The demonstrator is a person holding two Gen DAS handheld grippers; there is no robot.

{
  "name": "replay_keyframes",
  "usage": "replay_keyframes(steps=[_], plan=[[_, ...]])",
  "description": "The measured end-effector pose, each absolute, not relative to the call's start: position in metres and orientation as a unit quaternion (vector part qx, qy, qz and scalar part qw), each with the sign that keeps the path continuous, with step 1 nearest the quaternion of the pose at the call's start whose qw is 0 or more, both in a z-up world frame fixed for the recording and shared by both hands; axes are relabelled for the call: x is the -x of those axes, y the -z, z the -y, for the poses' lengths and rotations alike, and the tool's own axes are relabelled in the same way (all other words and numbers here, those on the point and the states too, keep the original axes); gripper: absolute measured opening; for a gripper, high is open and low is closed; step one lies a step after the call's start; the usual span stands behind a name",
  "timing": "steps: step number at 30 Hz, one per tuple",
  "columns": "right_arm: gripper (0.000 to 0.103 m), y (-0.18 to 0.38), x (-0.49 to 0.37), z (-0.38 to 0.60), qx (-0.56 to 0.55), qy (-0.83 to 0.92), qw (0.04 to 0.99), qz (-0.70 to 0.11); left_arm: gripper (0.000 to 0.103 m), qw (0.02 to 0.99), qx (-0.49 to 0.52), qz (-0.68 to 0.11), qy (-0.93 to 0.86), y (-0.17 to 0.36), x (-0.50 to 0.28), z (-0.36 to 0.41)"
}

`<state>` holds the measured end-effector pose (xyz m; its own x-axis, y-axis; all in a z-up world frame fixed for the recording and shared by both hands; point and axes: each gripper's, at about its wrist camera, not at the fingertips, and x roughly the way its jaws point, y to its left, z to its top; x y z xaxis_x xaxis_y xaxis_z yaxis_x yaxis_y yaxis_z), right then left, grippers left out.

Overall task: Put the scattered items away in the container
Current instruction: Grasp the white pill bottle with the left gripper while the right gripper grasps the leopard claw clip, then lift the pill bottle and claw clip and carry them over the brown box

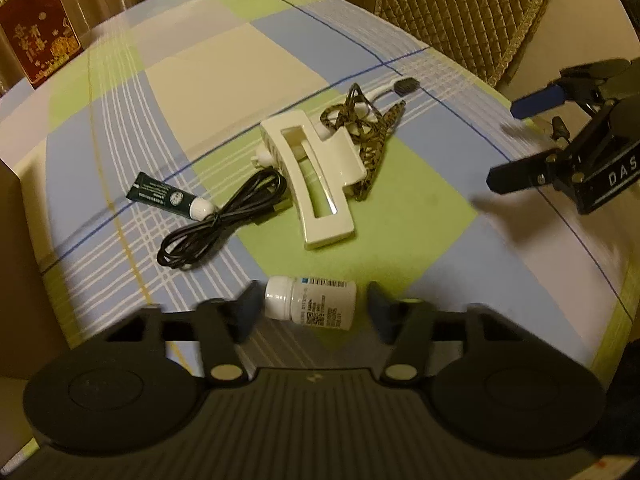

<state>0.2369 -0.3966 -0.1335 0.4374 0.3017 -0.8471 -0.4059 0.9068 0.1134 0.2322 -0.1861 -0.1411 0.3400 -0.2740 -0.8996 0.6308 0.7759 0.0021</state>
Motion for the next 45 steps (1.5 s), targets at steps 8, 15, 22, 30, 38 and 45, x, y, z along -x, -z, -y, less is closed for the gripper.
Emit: replay_keyframes(steps=[8,15,22,30,38,45], plan=[[0.094,0.131,-0.254,0.377,0.066,-0.238,0.851,-0.463,0.042,0.815,-0.175,-0.498,0.238,0.138,-0.234,0.163],[0.065,0.134,-0.275,0.354,0.072,-0.264,0.854,-0.442,0.042,0.826,-0.148,-0.504,0.204,0.130,-0.236,0.144],[0.044,0.149,-0.290,0.338,0.094,-0.274,0.848,-0.443,0.042,0.829,-0.140,-0.506,0.193,0.129,-0.235,0.143],[0.023,0.160,-0.290,0.335,0.111,-0.295,0.838,-0.446,0.042,0.831,-0.136,-0.506,0.189,0.129,-0.238,0.142],[0.022,0.154,-0.274,0.346,0.108,-0.285,0.837,-0.455,0.042,0.834,-0.134,-0.500,0.189,0.124,-0.234,0.142],[0.022,0.135,-0.256,0.360,0.090,-0.278,0.840,-0.457,0.042,0.842,-0.131,-0.486,0.194,0.112,-0.226,0.142]])
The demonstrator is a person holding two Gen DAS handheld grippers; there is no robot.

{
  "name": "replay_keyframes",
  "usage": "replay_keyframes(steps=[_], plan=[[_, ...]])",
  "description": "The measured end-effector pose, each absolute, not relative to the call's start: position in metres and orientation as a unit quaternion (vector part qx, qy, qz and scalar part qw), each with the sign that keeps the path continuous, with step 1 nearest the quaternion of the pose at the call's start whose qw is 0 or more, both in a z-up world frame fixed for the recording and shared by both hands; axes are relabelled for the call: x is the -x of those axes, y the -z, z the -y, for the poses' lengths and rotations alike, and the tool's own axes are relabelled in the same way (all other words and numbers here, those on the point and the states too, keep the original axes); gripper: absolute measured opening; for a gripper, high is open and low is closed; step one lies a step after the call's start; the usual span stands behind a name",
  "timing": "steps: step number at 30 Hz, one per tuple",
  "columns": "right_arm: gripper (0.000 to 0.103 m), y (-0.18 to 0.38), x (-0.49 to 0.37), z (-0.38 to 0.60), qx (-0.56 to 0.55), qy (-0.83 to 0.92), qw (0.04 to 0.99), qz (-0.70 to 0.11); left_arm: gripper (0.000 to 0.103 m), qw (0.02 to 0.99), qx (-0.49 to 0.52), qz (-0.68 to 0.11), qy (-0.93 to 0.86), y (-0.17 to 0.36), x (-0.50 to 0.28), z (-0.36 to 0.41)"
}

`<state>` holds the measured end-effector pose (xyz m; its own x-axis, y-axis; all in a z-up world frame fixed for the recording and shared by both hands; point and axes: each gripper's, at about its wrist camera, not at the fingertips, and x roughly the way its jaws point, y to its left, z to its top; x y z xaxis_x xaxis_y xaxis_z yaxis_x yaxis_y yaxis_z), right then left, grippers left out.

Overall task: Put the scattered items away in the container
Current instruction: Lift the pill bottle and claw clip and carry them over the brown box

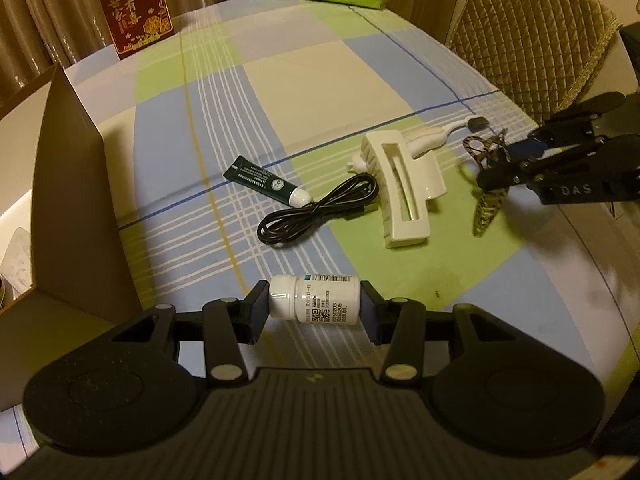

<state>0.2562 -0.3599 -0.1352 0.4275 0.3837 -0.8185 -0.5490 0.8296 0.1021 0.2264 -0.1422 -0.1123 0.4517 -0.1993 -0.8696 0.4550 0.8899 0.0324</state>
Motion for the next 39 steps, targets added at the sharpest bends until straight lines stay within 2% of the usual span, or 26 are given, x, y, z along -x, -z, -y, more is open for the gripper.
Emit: replay_keyframes(steps=[18,39], plan=[[0.022,0.083,-0.214,0.315,0.092,-0.352,0.825,-0.432,0.042,0.869,-0.101,-0.452,0.172,0.065,-0.184,0.100],[0.022,0.051,-0.181,0.172,0.089,-0.481,0.775,-0.401,0.042,0.896,-0.068,-0.429,0.097,0.018,-0.135,-0.027]])
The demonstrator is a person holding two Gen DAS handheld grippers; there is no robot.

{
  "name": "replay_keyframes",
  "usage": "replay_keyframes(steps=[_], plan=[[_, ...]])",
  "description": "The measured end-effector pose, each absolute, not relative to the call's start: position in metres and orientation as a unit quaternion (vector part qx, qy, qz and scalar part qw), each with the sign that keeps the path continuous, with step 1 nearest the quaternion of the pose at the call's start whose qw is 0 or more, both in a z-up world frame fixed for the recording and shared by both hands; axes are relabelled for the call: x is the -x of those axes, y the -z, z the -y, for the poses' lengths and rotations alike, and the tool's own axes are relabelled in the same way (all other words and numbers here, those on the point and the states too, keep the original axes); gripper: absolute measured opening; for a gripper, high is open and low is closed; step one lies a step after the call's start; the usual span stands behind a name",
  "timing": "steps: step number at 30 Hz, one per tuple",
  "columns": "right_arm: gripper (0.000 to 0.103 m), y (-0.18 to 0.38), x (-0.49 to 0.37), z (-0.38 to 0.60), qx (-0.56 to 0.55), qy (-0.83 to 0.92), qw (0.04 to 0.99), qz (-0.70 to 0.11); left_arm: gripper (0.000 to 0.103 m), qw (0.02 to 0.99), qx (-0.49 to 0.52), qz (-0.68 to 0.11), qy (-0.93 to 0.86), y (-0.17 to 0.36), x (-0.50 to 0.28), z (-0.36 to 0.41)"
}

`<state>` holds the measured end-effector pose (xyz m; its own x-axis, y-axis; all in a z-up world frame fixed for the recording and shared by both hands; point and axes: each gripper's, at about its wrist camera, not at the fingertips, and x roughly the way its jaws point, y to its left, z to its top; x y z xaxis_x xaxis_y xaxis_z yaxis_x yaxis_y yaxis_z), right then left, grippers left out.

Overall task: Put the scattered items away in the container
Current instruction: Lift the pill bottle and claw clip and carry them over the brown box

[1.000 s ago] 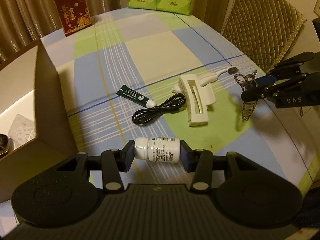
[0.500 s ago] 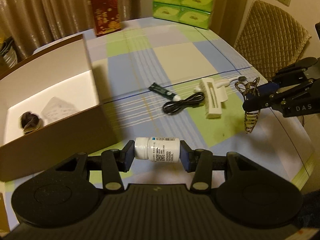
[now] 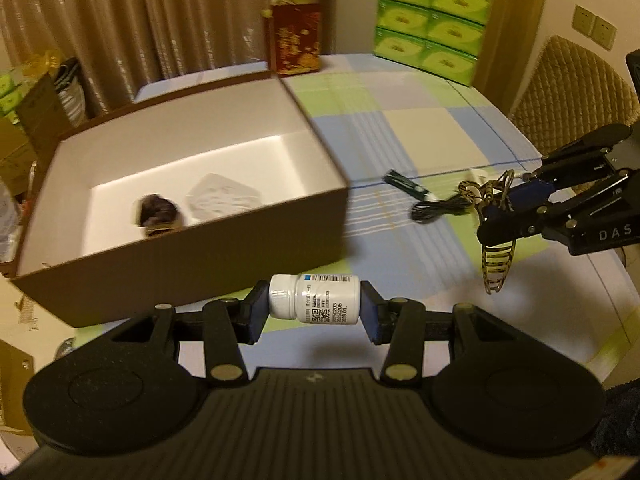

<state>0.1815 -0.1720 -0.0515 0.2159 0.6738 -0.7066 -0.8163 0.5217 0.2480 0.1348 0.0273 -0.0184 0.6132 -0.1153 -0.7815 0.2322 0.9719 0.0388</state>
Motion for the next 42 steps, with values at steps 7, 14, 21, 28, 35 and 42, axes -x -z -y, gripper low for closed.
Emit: replay_keyframes(steps=[7,14,21,28,35,42], plan=[[0.022,0.041,-0.179,0.118,0.089,-0.514,0.763,-0.383,0.042,0.904,-0.076,-0.412,0.083,0.001,-0.138,-0.071],[0.022,0.032,-0.187,0.078,0.097,-0.521,0.766,-0.364,0.042,0.908,-0.093,-0.401,0.082,-0.010,-0.151,-0.104],[0.022,0.026,-0.205,0.053,0.096,-0.507,0.779,-0.356,0.042,0.909,-0.117,-0.392,0.080,-0.017,-0.171,-0.131],[0.022,0.026,-0.228,0.030,0.092,-0.489,0.790,-0.358,0.042,0.910,-0.136,-0.385,0.075,-0.021,-0.200,-0.155],[0.022,0.031,-0.253,0.009,0.100,-0.469,0.797,-0.367,0.042,0.907,-0.145,-0.387,0.076,-0.016,-0.235,-0.172],[0.022,0.044,-0.288,-0.008,0.111,-0.442,0.803,-0.383,0.042,0.898,-0.157,-0.402,0.081,-0.002,-0.273,-0.182]])
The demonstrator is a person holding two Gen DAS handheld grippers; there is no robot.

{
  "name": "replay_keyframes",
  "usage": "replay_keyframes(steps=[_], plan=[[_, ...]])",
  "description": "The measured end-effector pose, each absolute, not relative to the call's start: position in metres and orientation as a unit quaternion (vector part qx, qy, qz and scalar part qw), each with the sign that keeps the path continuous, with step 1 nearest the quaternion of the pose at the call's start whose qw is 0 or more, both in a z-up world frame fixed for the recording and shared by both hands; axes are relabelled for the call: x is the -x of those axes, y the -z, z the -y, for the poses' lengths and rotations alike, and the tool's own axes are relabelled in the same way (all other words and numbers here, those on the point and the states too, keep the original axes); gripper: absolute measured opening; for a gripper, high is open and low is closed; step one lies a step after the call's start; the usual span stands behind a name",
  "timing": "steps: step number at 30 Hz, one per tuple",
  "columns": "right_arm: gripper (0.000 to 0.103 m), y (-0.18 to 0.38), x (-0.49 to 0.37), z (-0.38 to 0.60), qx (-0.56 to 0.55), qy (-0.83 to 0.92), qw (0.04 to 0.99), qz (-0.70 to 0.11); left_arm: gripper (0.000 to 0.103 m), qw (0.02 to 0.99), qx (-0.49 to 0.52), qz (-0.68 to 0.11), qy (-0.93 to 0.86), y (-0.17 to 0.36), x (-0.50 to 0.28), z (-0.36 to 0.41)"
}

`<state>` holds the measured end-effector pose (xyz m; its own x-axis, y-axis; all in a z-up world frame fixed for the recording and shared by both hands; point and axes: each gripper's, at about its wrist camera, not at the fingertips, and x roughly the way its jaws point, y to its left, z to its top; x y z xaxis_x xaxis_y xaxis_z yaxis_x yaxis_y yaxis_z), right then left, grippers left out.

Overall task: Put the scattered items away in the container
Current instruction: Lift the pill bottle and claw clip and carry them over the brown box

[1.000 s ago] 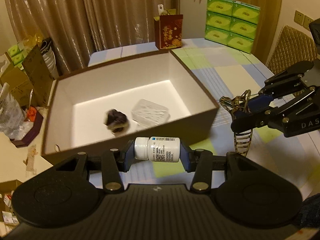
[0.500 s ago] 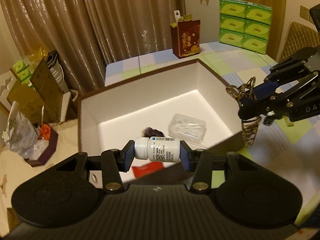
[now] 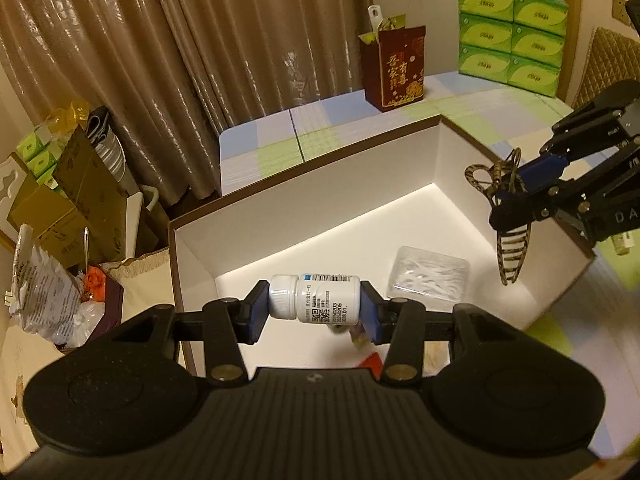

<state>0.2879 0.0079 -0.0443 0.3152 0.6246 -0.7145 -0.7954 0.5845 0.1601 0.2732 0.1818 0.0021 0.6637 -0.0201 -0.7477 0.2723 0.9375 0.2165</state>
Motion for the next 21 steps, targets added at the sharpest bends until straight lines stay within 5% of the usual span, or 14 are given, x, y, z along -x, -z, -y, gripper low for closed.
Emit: replay_keyframes(steps=[21], plan=[[0.022,0.102,-0.364,-0.063,0.105,-0.364,0.815,-0.439,0.042,0.874,-0.127,-0.465,0.061,0.062,-0.376,-0.198]])
